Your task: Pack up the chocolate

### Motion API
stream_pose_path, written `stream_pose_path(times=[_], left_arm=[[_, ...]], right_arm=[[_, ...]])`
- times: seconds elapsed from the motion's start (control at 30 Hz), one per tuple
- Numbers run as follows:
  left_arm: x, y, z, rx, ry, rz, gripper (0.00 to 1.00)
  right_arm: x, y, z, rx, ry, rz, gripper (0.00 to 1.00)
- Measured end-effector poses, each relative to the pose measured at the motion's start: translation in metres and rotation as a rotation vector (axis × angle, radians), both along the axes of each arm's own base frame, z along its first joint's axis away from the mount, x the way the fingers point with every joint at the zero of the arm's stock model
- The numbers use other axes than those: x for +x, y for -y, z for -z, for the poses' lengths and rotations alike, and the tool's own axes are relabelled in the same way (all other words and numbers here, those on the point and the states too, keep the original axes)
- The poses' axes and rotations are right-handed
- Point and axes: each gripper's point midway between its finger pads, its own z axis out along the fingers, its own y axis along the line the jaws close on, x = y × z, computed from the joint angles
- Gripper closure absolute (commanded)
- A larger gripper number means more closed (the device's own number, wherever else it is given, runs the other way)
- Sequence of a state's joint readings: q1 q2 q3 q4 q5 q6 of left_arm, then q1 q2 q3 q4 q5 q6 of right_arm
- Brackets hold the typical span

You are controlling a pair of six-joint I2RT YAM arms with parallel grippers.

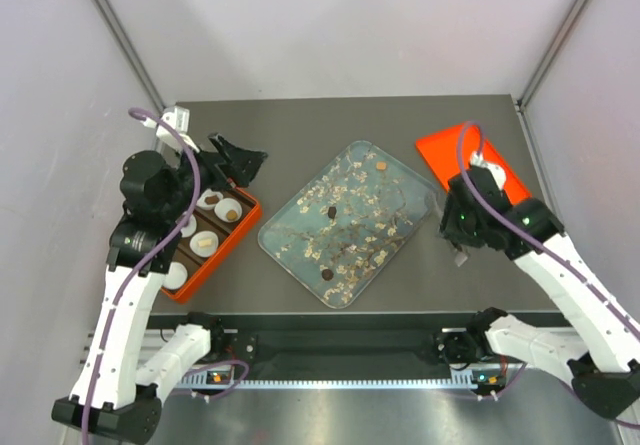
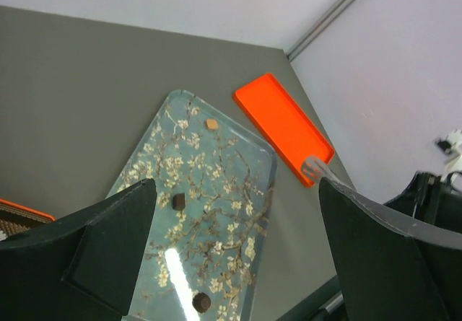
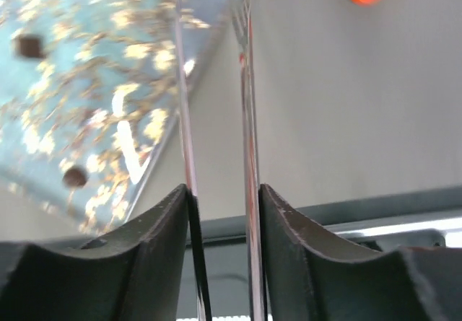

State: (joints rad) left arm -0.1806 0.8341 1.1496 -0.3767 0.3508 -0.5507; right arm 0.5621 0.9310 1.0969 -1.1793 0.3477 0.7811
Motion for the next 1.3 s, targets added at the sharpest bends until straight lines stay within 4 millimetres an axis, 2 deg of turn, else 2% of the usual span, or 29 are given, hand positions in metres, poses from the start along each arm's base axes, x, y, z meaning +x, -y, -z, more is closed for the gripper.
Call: stream_pose_path(times=[0.1,0.2,0.33,0.53,0.67,1.07,1.3], left_arm=[[0.004,0.004,0.012,0.010,-0.041,0.019,0.01],[0.003,0.004,0.019,0.027,-0.066,0.025,0.01],[0.000,0.005,0.025,0.047,-0.090,0.043,0.01],[-0.003,0.010,0.028,0.049,-0.115,0.079,0.01],[-0.005,0.011,0.027,0.039,-0.123,0.082,0.01],[-0.002,0.003,-0.009,0.010,-0.057,0.020,0.01],[0.001,0.000,-0.010,0.006,-0.055,-0.005,0.01]], right_arm=[[0.013,-0.020,-0.025,0.002,0.016,-0.117,0.59],[0.022,-0.042,-0.042,0.001,0.023,-0.247,0.59],[0.025,-0.079,-0.046,-0.020,0.035,-0.452,0.59],[0.029,-0.135,-0.022,-0.113,0.053,-0.732,0.59],[0.030,-0.156,0.001,-0.153,0.087,-0.843,0.58],[0.055,-0.172,0.054,-0.292,0.138,-0.958,0.51],[0.069,-0.180,0.075,-0.344,0.142,-0.981,0.51]])
